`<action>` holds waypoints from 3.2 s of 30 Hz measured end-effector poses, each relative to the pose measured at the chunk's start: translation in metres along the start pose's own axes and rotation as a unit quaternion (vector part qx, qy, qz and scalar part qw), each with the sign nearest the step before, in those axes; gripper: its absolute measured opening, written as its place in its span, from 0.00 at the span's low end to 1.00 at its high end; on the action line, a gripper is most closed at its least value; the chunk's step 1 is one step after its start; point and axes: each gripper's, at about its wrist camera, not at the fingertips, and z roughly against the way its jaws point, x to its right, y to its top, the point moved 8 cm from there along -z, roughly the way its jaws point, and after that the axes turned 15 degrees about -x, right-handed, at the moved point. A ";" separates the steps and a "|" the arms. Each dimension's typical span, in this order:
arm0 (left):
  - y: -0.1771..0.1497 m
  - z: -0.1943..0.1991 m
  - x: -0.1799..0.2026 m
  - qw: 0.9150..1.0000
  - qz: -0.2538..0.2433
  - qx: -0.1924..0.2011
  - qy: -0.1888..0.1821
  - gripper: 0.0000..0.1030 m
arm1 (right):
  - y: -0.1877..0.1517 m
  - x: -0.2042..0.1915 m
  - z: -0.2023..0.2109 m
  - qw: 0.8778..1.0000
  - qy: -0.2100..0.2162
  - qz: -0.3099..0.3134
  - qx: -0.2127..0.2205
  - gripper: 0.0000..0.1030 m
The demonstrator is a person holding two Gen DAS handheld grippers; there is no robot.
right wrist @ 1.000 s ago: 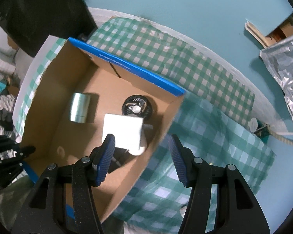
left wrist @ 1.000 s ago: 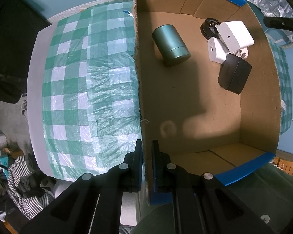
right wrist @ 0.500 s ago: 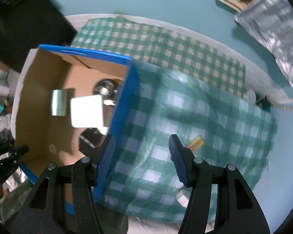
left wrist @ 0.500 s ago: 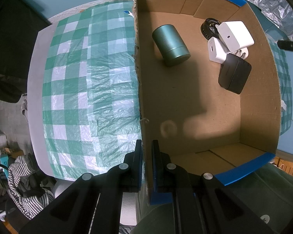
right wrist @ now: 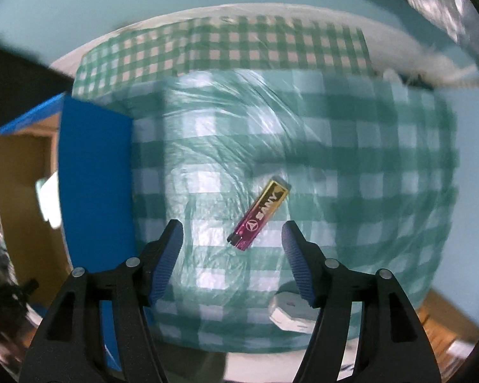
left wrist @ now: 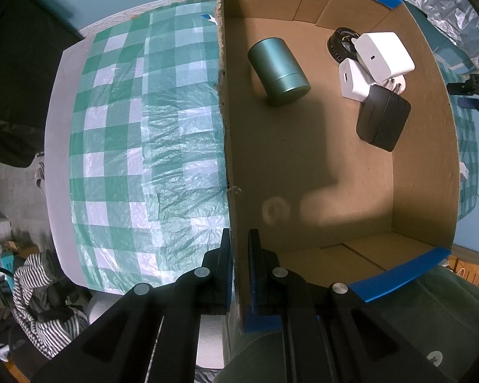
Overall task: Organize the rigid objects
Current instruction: 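Return the right tool to the cloth and grasp the pink-gold USB stick, then carry the USB stick into the box and release it near the grey charger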
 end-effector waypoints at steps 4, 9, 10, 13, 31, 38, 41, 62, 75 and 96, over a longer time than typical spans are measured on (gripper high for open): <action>-0.002 -0.001 -0.002 1.000 0.001 0.000 -0.001 0.08 | 0.007 0.015 -0.016 0.999 0.021 -0.046 -0.010 0.63; -0.003 -0.002 -0.003 1.000 0.004 0.000 -0.003 0.08 | 0.011 0.029 -0.039 0.994 0.046 -0.097 -0.027 0.63; -0.004 -0.003 -0.003 1.000 0.004 -0.001 -0.004 0.08 | 0.012 0.031 -0.042 0.993 0.048 -0.104 -0.028 0.63; -0.006 -0.003 -0.005 1.000 0.005 -0.002 -0.004 0.08 | 0.013 0.033 -0.046 0.992 0.045 -0.116 -0.023 0.63; -0.006 -0.008 -0.008 1.000 0.010 -0.005 -0.006 0.08 | 0.011 0.025 -0.059 0.994 -0.023 -0.104 -0.012 0.23; -0.006 -0.008 -0.009 1.000 0.011 -0.005 -0.006 0.08 | 0.008 0.024 -0.059 0.997 -0.016 -0.075 -0.021 0.21; -0.007 -0.009 -0.010 1.000 0.011 -0.005 -0.006 0.08 | 0.005 0.021 -0.053 0.998 -0.023 -0.055 -0.015 0.21; -0.005 -0.004 -0.004 1.000 0.004 -0.007 -0.006 0.08 | -0.020 -0.046 0.010 0.996 -0.028 0.087 0.016 0.21; -0.005 -0.004 -0.005 1.000 0.004 -0.006 -0.006 0.08 | -0.041 -0.118 0.047 0.983 -0.014 0.176 0.043 0.21; -0.008 -0.005 -0.009 1.000 0.005 -0.006 -0.006 0.08 | -0.059 -0.176 0.006 0.968 -0.030 0.248 0.003 0.21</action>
